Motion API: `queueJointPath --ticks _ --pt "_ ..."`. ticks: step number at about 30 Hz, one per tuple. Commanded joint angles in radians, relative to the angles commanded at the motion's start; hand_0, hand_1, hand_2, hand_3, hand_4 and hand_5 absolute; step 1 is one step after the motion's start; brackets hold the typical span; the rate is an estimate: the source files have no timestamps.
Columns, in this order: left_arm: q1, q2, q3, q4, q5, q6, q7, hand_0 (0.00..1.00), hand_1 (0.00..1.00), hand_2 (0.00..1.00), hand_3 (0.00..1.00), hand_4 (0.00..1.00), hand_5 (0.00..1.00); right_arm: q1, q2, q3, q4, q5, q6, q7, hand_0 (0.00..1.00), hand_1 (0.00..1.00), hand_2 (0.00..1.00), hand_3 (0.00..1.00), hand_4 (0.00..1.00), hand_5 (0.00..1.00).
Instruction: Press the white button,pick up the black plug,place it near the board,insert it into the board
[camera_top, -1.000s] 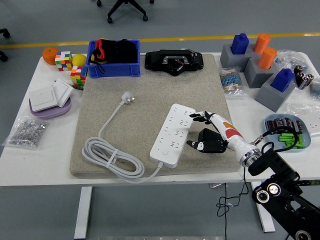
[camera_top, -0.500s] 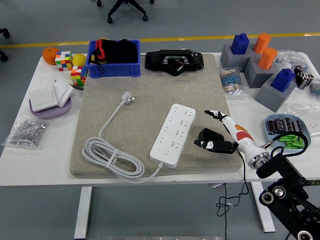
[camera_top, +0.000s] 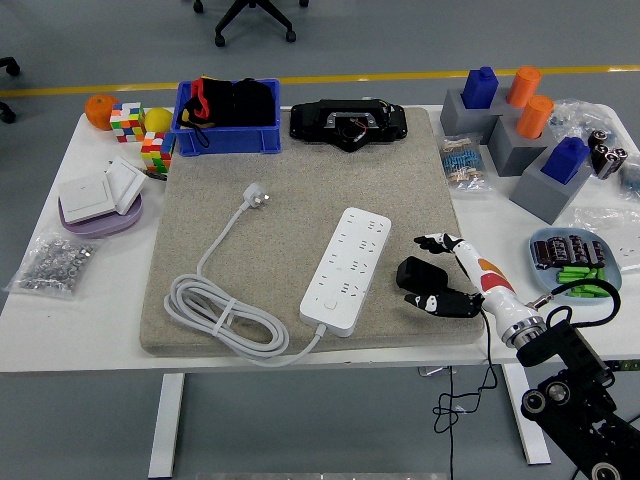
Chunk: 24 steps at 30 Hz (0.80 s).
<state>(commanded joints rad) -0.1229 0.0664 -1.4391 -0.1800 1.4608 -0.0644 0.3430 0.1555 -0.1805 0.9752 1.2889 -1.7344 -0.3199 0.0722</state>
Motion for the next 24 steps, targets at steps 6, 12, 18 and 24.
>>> queueJointPath --ticks 6,12,18,24 --pt "0.0 -0.001 -0.003 0.0 0.003 0.0 0.0 0.708 0.665 0.59 0.683 0.651 0.282 0.01 0.004 -0.005 -0.035 0.009 -0.016 0.018 0.753 0.664 0.628 0.665 0.907 0.051" --pt "0.001 -0.002 -0.002 0.0 0.001 0.001 0.0 0.708 0.665 0.59 0.682 0.652 0.285 0.017 0.009 -0.015 -0.072 0.02 -0.012 0.023 0.71 0.636 0.585 0.636 0.857 0.016" --pt "0.001 -0.002 -0.002 0.0 0.0 0.001 0.0 0.708 0.664 0.59 0.682 0.652 0.286 0.026 0.013 -0.02 -0.091 0.028 -0.015 0.031 0.703 0.641 0.606 0.634 0.859 0.015" --pt "0.0 -0.003 -0.001 0.0 -0.001 0.001 0.0 0.708 0.665 0.59 0.682 0.651 0.283 0.028 0.014 -0.024 -0.093 0.032 -0.028 0.035 0.651 0.601 0.549 0.609 0.809 0.002"
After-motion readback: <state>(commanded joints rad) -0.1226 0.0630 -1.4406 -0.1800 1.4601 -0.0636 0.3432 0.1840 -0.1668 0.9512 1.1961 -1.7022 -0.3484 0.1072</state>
